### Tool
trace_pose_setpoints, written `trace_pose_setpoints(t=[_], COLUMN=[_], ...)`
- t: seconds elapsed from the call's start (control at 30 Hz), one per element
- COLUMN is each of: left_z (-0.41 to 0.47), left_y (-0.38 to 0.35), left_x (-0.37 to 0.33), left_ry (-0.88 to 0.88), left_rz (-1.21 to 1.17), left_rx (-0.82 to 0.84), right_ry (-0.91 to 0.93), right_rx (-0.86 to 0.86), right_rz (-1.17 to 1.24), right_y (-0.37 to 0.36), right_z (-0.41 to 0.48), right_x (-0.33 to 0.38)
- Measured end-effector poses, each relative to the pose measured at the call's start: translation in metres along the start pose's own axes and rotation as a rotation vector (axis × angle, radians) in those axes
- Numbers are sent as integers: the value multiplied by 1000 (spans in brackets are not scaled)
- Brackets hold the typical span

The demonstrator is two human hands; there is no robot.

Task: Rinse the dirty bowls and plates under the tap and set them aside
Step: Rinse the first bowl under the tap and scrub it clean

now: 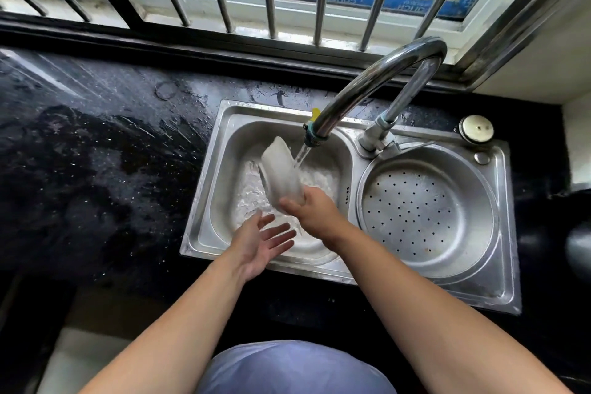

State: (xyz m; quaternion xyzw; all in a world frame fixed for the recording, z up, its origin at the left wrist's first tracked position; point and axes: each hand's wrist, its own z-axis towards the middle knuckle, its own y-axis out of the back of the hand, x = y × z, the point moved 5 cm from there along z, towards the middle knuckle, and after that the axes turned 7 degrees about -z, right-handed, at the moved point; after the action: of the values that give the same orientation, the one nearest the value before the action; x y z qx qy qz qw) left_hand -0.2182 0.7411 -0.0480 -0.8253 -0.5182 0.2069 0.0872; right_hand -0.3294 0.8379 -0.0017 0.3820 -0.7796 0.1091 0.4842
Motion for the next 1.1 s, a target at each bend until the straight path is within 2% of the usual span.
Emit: trace_pose_setpoints(t=[0.1, 0.2, 0.3, 0.43, 0.57, 0.67, 0.73, 0.87, 0.97, 1.1], left_z=[5, 7, 9, 15, 9, -3, -13, -32, -41, -43], left_y=[-16, -30, -40, -40, -49, -55, -59, -72, -77, -69], left_x=[8, 10, 0, -23, -35, -49, -64, -77, -69, -52], left_ry=[47, 78, 11, -159, -246, -437, -576, -788, -902, -889], left_rz=[-127, -280, -382, -388, -263, 17, 377, 1042, 1444, 1840], left_rx=[25, 50, 121, 91, 66, -4, -80, -128, -103, -82], right_ry=[-117, -205, -287, -366, -523, -675, -684, -558, -521, -537], right_rx=[-84, -87, -69, -51, -61, -57, -178, -488, -526, -544], right_rz=[353, 790, 1188, 1271, 1092, 744, 621, 748, 782, 678], right_y=[-4, -13, -19, -23, -6, 28, 68, 157, 197, 214], right_z=[3, 6, 6, -1, -4, -9, -9, 4, 19, 38], right_x=[-9, -15, -18, -28, -48, -66, -75, -75, -60, -40])
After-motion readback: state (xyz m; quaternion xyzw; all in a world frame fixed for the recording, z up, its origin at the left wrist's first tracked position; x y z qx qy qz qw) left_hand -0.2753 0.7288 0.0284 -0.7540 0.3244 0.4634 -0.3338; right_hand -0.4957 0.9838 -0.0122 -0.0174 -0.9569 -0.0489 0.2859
